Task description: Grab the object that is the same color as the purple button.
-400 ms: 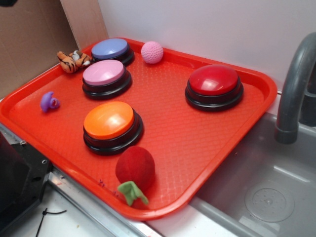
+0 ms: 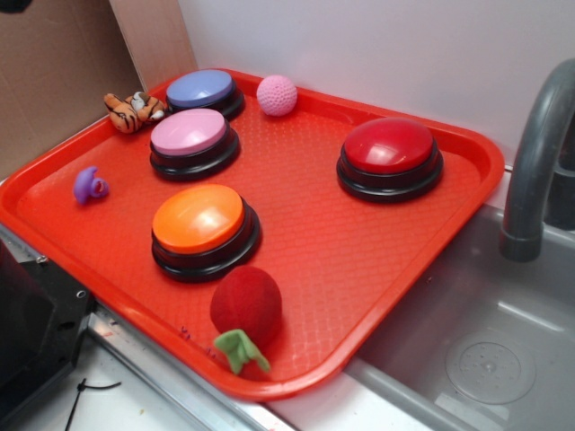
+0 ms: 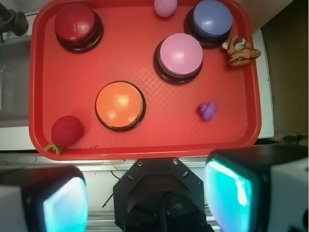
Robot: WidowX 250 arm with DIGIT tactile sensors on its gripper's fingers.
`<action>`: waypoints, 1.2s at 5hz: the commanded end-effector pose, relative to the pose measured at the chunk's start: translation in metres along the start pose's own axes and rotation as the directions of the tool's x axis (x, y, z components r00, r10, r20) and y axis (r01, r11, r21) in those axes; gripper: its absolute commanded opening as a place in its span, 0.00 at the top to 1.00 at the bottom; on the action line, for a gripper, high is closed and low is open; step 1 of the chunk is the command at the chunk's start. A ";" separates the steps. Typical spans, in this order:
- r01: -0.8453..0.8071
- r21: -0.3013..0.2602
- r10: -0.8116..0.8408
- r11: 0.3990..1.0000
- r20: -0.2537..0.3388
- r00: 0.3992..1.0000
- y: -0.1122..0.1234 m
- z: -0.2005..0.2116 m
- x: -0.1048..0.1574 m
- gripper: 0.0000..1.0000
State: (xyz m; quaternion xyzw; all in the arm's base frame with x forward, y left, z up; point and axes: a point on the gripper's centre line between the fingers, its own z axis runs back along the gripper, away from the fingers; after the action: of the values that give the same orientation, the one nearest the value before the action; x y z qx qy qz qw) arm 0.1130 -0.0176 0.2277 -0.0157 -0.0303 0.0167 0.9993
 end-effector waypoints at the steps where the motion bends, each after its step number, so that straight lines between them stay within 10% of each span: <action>1: -0.360 -0.023 0.361 0.933 0.081 0.929 0.034 -0.018 0.012 0.00; 4: -0.783 -0.020 0.764 0.622 0.238 0.600 0.104 -0.099 0.027 0.00; 6: -0.845 -0.008 0.813 0.535 0.277 0.513 0.127 -0.149 0.042 0.00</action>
State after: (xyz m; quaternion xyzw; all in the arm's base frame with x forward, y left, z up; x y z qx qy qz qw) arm 0.1613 0.1001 0.0674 0.0354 -0.1210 0.4921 0.8614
